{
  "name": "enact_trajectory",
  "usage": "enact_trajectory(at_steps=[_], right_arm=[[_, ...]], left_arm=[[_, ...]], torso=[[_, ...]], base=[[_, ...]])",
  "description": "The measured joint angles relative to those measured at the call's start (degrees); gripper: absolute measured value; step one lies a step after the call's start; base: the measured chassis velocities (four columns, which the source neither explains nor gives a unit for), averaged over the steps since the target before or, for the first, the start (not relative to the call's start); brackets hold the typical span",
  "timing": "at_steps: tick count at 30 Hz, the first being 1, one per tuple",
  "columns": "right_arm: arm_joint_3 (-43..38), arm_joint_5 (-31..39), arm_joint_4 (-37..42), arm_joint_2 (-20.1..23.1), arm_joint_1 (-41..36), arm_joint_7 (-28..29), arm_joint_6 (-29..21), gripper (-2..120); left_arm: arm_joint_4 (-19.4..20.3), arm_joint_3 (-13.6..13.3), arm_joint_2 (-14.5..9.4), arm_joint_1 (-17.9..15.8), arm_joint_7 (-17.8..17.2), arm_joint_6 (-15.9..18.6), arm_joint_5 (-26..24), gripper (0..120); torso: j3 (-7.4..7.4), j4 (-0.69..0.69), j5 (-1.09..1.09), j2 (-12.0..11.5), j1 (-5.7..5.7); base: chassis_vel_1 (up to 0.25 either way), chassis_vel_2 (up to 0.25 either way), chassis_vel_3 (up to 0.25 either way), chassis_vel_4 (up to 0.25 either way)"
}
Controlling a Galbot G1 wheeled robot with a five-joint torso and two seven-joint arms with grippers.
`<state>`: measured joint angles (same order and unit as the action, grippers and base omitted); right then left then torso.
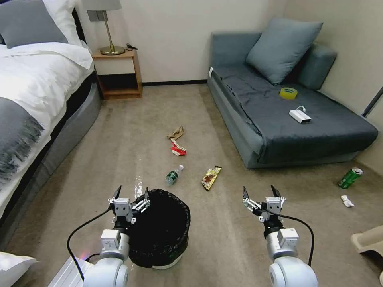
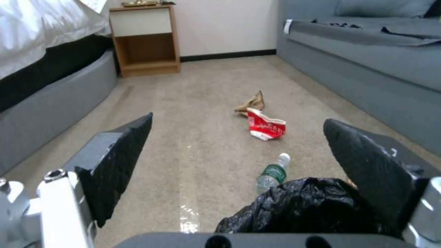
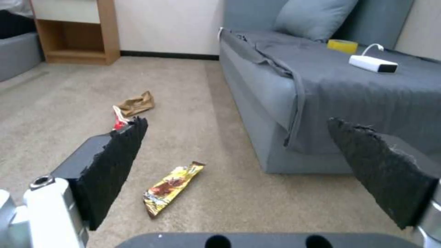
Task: Pick up the trash bin, then pick up the garbage on the floor and place it into the trash bin.
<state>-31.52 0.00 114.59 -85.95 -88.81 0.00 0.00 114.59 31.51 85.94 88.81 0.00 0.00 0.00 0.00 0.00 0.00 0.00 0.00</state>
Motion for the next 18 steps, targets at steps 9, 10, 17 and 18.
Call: enact_trajectory(at_steps=[9, 10, 17, 18], right_arm=[[0.0, 0.0, 0.0, 0.0, 0.0, 0.0, 0.0, 100], [0.0, 0.0, 0.0, 0.0, 0.0, 0.0, 0.0, 100], [0.0, 0.0, 0.0, 0.0, 0.0, 0.0, 0.0, 100], [0.0, 0.0, 0.0, 0.0, 0.0, 0.0, 0.0, 100]], left_arm=[[0.0, 0.0, 0.0, 0.0, 0.0, 0.0, 0.0, 100], [0.0, 0.0, 0.0, 0.0, 0.0, 0.0, 0.0, 100], [0.0, 0.0, 0.0, 0.0, 0.0, 0.0, 0.0, 100], [0.0, 0.0, 0.0, 0.0, 0.0, 0.0, 0.0, 100]], torso=[[0.0, 0.0, 0.0, 0.0, 0.0], [0.0, 0.0, 0.0, 0.0, 0.0], [0.0, 0.0, 0.0, 0.0, 0.0], [0.0, 0.0, 0.0, 0.0, 0.0]], base=[[0.0, 0.0, 0.0, 0.0], [0.0, 0.0, 0.0, 0.0], [0.0, 0.0, 0.0, 0.0], [0.0, 0.0, 0.0, 0.0]])
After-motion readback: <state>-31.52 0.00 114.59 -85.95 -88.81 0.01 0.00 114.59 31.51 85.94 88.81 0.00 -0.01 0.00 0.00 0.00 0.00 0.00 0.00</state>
